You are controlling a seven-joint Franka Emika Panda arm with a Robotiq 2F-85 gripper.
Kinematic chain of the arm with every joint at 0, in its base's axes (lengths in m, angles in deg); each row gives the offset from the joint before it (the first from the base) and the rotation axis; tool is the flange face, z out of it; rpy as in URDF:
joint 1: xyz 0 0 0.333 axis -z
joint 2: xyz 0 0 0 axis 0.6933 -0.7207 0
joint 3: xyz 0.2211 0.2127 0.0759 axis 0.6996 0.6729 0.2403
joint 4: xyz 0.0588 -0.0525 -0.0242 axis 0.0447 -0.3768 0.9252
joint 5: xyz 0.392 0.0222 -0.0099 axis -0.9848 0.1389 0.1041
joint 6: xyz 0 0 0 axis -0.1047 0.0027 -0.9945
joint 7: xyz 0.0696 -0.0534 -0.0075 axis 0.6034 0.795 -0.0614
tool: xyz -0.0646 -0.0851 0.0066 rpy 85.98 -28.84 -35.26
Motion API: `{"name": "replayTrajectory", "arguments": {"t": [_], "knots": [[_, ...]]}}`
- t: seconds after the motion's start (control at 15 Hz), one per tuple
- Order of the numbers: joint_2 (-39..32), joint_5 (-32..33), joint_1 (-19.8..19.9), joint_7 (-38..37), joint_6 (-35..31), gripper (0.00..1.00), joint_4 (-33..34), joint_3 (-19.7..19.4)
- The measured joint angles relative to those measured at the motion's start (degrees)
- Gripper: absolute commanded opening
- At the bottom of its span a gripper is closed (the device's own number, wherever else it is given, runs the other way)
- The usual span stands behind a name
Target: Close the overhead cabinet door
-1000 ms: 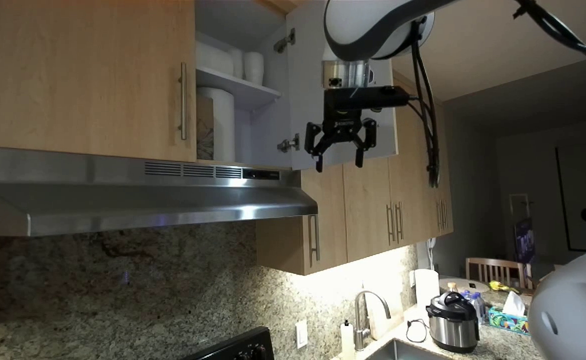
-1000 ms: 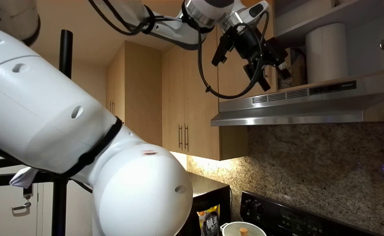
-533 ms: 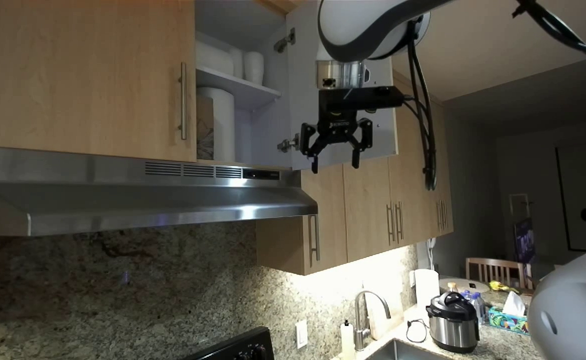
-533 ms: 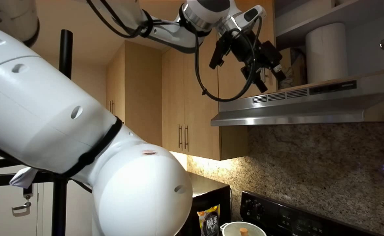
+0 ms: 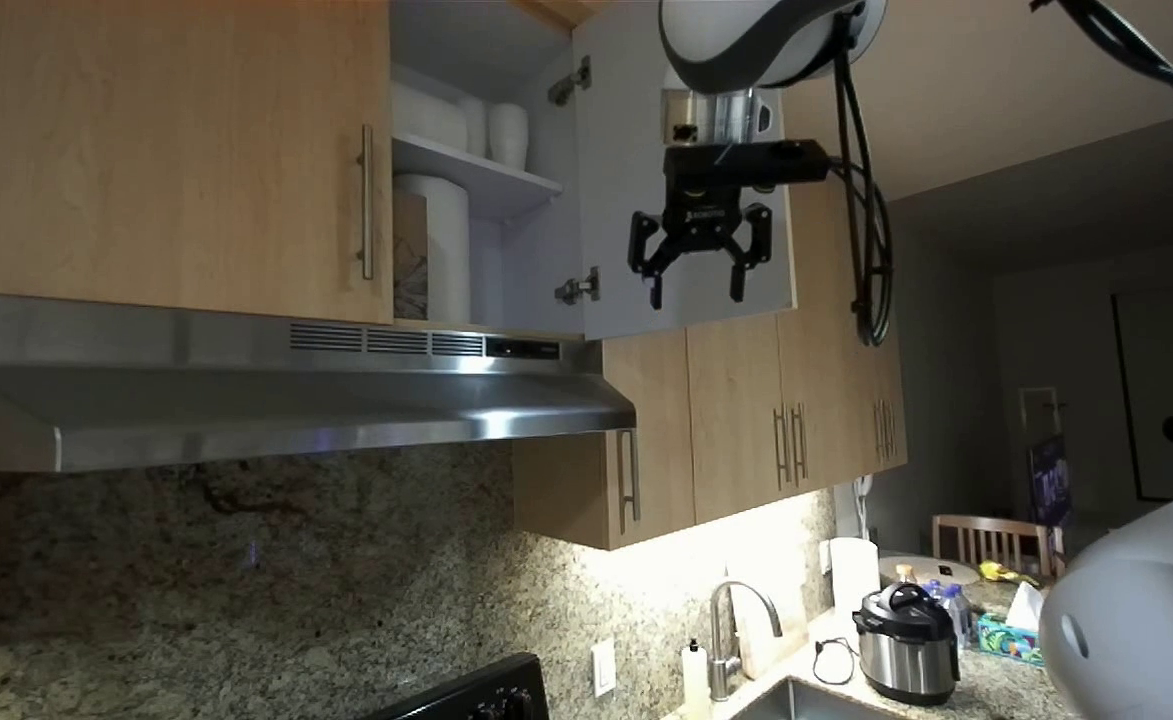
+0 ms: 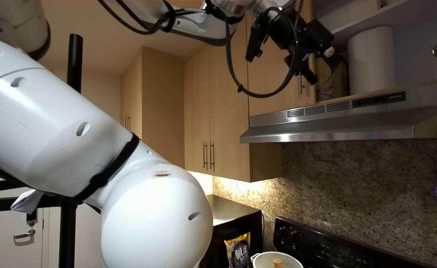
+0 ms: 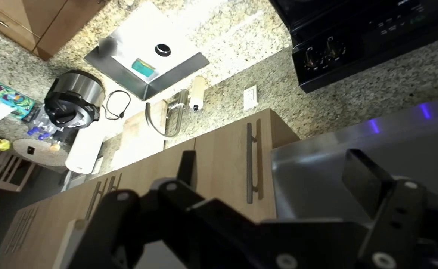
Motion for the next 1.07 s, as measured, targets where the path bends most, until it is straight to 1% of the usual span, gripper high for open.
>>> {"name": "replayTrajectory", "arguments": {"t": [0.33, 0.8, 1.07], "knots": [[0.26, 3.17, 3.32, 0.0, 3.53, 1.0, 3.66, -2.29], [1.56, 3.21, 4.45, 0.0, 7.14, 1.0, 4.96, -7.39], [2.07, 3.21, 6.09, -0.01, 7.21, 1.0, 4.96, -7.92]]}}
